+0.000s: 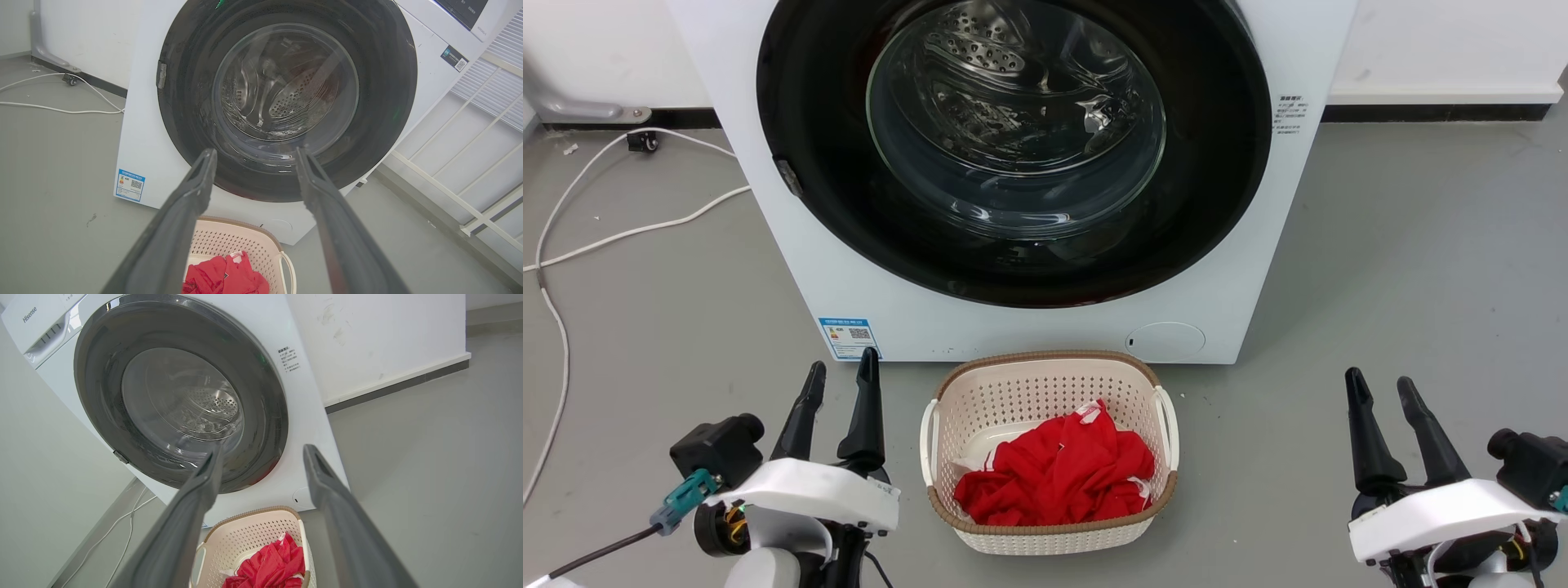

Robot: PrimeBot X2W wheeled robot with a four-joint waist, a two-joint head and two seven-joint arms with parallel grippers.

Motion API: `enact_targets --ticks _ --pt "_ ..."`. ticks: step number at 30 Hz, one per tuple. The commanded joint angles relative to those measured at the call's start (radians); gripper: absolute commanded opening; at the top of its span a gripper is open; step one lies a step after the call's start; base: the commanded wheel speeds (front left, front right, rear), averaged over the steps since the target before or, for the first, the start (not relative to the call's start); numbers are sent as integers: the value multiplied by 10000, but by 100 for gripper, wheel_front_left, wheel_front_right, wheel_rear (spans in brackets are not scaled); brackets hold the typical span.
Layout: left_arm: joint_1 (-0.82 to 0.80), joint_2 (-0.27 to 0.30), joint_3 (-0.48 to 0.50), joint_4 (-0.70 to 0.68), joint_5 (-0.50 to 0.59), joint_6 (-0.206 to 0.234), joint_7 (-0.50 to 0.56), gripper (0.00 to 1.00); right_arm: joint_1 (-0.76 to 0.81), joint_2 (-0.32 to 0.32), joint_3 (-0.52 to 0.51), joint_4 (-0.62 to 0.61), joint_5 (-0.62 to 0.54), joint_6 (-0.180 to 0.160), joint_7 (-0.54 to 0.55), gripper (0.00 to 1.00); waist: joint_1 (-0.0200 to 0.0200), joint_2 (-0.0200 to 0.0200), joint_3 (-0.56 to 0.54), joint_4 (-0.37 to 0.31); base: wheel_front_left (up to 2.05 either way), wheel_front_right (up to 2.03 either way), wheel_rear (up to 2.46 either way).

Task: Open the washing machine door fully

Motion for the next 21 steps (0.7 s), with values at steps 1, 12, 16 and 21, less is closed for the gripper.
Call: enact_targets --ticks 1,12,16,21 --pt "-231 80 -69 -45 346 49 -111 100 -14 18 3 -165 -365 0 -25 100 0 0 0 -2 0 0 0" --pt "-325 153 -254 117 1365 189 -359 100 108 31 16 -236 -1412 -1 -60 100 0 0 6 4 0 0 0" --pt "-335 170 -354 176 1754 224 -453 100 142 36 26 -266 -1781 -1 -108 100 0 0 2 8 0 0 0" --pt "-378 199 -447 229 2221 260 -567 100 199 42 39 -302 -2169 -1 -155 100 0 0 2 12 0 0 0"
